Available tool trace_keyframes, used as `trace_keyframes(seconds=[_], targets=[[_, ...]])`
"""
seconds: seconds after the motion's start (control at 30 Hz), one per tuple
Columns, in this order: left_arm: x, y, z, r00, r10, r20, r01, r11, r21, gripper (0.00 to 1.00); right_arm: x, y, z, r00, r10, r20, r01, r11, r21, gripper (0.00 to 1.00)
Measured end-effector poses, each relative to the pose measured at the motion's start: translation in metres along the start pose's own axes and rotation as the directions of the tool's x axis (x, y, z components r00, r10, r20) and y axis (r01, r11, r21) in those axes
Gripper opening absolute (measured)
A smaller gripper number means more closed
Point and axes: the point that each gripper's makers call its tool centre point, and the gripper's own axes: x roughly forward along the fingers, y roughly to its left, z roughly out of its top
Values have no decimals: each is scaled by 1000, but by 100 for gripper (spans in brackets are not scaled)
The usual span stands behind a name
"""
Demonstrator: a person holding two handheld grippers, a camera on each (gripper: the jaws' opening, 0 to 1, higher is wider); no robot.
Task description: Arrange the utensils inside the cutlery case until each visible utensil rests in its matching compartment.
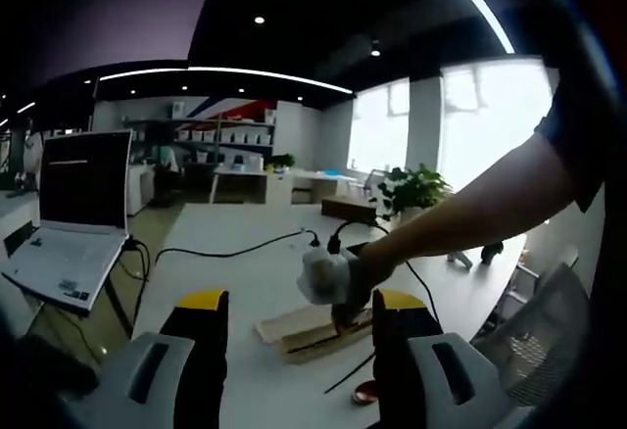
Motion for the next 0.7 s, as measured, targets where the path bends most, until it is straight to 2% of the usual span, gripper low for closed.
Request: trace_keyframes(seconds=[0.17, 0.4, 0.47, 0.5, 0.57, 0.67, 0.7], targets=[[0, 1, -2, 1000, 2, -11, -2, 1000, 2, 61, 5, 1, 2, 1000, 5, -15, -5, 1000, 0, 0], [2, 2, -3, 1000, 4, -19, -3, 1000, 6, 61, 2, 2, 1, 1000, 15, 12, -15, 1000, 7, 0], [2, 2, -4, 1000, 3, -24, -3, 1000, 9, 61, -1, 8, 4, 995, 72, 63, -71, 997, -22, 0], [2, 2, -4, 1000, 3, -26, -3, 1000, 8, 61, -7, 11, 5, 993, 84, 83, -86, 996, 16, 0], [2, 1, -4, 1000, 1, -27, 0, 1000, 7, 61, -18, 5, 14, 983, 33, 180, -37, 999, 19, 1], [2, 2, -3, 1000, 5, -23, -4, 1000, 7, 62, -27, -1, 7, 979, 21, 201, -31, 998, 50, 3], [2, 2, -3, 1000, 4, -22, -4, 1000, 6, 62, -29, -6, 7, 975, -11, 221, -6, 997, 74, 7]])
